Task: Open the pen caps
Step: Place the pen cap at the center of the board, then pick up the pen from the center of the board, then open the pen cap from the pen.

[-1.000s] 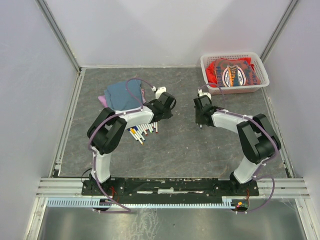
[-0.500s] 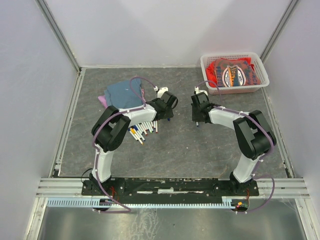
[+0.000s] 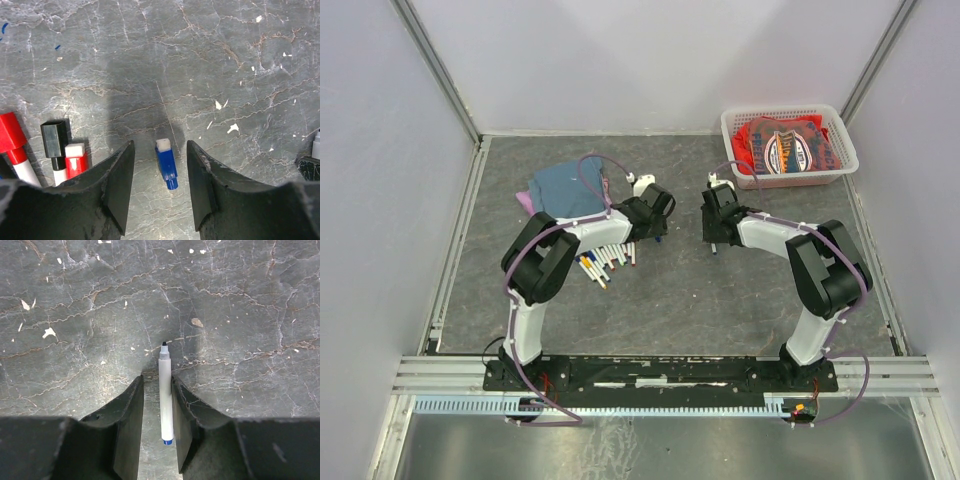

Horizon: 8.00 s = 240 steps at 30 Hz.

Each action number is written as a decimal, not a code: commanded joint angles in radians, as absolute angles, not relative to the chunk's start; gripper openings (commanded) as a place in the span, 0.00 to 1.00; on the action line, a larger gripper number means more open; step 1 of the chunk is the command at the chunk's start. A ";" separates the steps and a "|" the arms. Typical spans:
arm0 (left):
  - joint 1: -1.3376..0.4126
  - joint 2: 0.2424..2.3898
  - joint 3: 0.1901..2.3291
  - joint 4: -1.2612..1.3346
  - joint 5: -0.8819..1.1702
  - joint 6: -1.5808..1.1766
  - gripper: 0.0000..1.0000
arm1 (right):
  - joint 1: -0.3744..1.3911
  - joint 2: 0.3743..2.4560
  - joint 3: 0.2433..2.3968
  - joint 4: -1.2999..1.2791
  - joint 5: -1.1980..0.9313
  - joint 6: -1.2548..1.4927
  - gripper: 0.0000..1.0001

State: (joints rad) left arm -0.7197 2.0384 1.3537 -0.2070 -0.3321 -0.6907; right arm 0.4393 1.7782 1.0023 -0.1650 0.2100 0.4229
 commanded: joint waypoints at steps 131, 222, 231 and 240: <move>-0.671 1.178 0.508 0.221 -0.393 -1.007 0.71 | 0.926 1.857 1.168 -0.222 0.333 0.595 0.03; -0.505 1.493 0.465 0.745 0.225 -1.149 0.03 | 0.850 1.500 0.825 0.149 -0.067 0.670 0.17; -0.505 1.493 0.455 0.809 0.255 -1.168 0.03 | 0.825 1.516 0.824 0.214 -0.123 0.696 0.46; -0.504 1.518 0.435 0.909 0.284 -1.226 0.03 | 0.800 1.566 0.830 0.285 -0.186 0.731 0.43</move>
